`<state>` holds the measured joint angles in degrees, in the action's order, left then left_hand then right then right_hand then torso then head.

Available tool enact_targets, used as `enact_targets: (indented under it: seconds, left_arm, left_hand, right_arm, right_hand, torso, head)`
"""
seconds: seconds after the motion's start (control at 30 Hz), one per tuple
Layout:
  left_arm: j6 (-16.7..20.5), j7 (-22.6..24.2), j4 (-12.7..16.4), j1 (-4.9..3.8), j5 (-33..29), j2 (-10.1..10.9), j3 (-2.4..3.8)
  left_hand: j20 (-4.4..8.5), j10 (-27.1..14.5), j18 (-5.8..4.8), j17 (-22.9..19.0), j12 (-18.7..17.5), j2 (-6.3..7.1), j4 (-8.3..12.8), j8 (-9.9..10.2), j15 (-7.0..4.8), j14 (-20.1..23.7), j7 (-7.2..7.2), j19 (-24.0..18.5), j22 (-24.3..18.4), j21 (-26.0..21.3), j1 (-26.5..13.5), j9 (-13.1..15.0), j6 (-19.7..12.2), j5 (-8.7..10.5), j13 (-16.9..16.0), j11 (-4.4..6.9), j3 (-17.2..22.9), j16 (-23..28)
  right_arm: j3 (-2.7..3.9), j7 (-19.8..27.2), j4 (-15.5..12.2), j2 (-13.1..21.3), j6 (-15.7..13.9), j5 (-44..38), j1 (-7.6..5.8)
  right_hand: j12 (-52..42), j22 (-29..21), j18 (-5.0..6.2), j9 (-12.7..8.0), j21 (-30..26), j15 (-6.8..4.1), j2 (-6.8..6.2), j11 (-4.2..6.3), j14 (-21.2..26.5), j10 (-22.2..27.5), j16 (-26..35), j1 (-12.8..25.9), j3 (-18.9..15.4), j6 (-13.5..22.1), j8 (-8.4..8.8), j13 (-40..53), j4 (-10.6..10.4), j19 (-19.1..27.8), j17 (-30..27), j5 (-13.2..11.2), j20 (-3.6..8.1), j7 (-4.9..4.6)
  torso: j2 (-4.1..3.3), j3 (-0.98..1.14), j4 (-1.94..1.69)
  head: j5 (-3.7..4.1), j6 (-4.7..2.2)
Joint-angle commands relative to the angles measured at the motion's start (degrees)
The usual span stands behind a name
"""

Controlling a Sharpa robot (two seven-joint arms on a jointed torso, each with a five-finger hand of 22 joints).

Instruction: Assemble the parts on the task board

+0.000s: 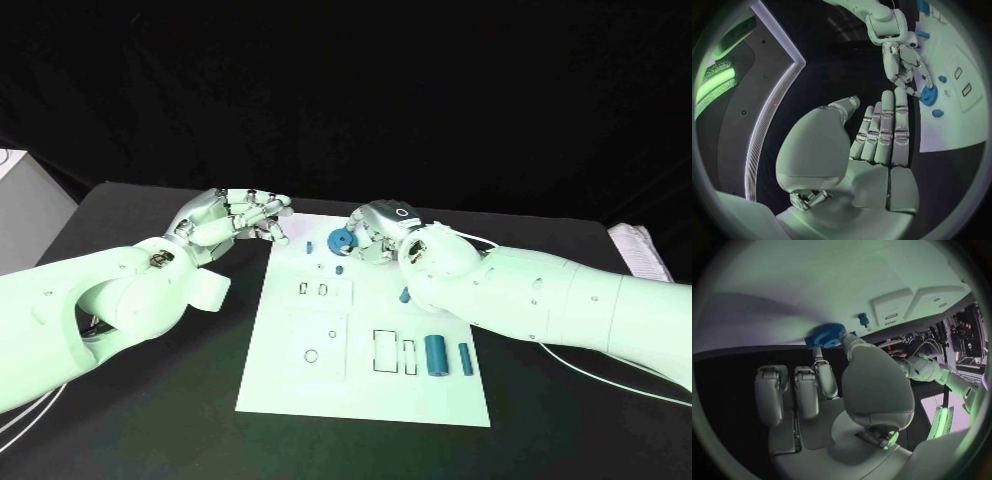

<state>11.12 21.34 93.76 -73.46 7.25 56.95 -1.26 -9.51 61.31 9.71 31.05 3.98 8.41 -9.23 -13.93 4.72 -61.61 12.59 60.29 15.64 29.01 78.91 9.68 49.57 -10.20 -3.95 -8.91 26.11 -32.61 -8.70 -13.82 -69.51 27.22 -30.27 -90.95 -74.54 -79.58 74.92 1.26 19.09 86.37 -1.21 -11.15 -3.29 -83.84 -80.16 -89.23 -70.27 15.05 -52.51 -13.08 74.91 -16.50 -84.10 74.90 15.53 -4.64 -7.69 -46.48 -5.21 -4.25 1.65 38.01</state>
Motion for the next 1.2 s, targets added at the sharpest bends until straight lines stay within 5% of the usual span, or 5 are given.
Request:
enact_targets:
  seconds: [0.03, 0.43, 0.73, 0.93, 1.2]
  left_arm:
    - [-1.3, -0.3, 0.0, -0.02, 0.5, 0.0, 0.02]
    - [-0.8, -0.9, 0.0, -0.02, 1.1, 0.1, 0.02]
    - [-0.6, -1.0, -0.1, -0.02, 1.2, 0.2, 0.01]
    - [-0.6, -0.8, 0.0, 0.00, 1.2, 0.2, -0.01]
    - [-0.4, -0.1, -0.4, 0.07, 1.2, -0.2, -0.12]
  left_hand:
    - [0.01, -0.4, 0.45, 0.0, -0.3, -0.18, 0.0, 0.3, -0.07, 0.5, 0.04, -0.4, 0.1, 0.2, 0.1, 0.0, -0.3, -0.03, 0.1, 0.01, 0.3, -0.1]
    - [-0.07, -1.3, 0.49, -0.1, -0.2, -0.63, 0.9, 0.7, 0.08, 0.9, 0.40, -1.1, 0.6, 1.0, 0.9, -0.1, -0.9, -0.12, 0.1, -0.27, 1.3, 0.0]
    - [-0.07, -1.4, 0.49, -0.1, -0.2, -0.64, 1.0, 0.7, 0.09, 0.9, 0.43, -1.2, 0.7, 1.1, 1.0, -0.1, -0.9, -0.12, 0.1, -0.30, 1.4, 0.1]
    - [-0.07, -1.4, 0.49, -0.1, -0.2, -0.64, 1.0, 0.7, 0.09, 0.9, 0.43, -1.2, 0.7, 1.1, 1.0, -0.1, -0.9, -0.12, 0.1, -0.30, 1.4, 0.1]
    - [-0.10, -1.5, 0.46, -0.1, -0.2, -0.60, 1.1, 0.7, 0.13, 1.0, 0.45, -1.4, 0.8, 1.2, 1.0, -0.1, -1.0, -0.08, 0.1, -0.33, 1.5, 0.1]
  right_arm:
    - [-0.22, 2.1, -0.4, 0.3, 2.3, 3.5, 0.30]
    - [-0.22, 2.5, -1.1, 1.7, 1.7, 4.3, 0.37]
    - [-0.02, 4.8, -3.7, 5.1, -6.6, 3.3, 0.38]
    - [0.63, 15.6, -8.0, 11.1, -13.4, 18.0, -0.45]
    - [1.02, 23.6, -12.0, 21.0, -7.2, 32.4, -2.17]
  right_hand:
    - [-0.3, 11.5, -0.20, 0.1, 0.3, 0.21, 0.74, 0.15, -5.9, -0.5, -0.2, 0.4, 0.5, -0.6, -0.36, 4.5, -0.2, -4.1, 14.0, 0.3, -0.34, -0.05]
    - [-0.5, 11.8, -0.27, -0.3, 0.5, 0.13, 2.68, 0.24, -5.9, -0.8, -0.3, 7.1, 0.6, -1.0, -0.31, 4.9, -0.3, -4.2, 14.1, 0.4, -0.24, 0.07]
    - [-0.8, 12.1, -0.35, -0.4, 0.7, 0.02, 2.30, 0.35, -6.0, -1.1, -0.4, 5.3, 2.0, -1.2, -0.35, 5.3, 0.4, -4.4, 14.3, 1.1, -0.15, 0.15]
    - [-0.3, 11.8, -0.25, -0.8, 0.4, 0.13, 0.75, 0.19, -5.9, -0.8, -0.2, 1.0, 4.1, -0.7, 0.16, 5.0, 1.7, -4.2, 14.0, 1.0, -0.18, -0.10]
    - [0.2, 11.8, -0.24, -1.2, 0.3, 0.73, -1.34, -0.55, -5.9, -0.3, -0.3, -4.3, 6.3, -0.1, 0.89, 4.7, 5.1, -4.1, 14.2, -1.9, -0.68, -0.97]
  torso:
    - [-0.03, 0.02, 0.03]
    - [-0.01, 0.01, 0.00]
    - [0.06, 0.11, 0.18]
    - [0.27, 0.16, 0.46]
    - [0.87, 0.71, 1.05]
  head:
    - [-0.03, -0.04]
    - [0.10, 0.03]
    - [0.08, -0.22]
    - [0.34, -0.63]
    - [0.78, -0.56]
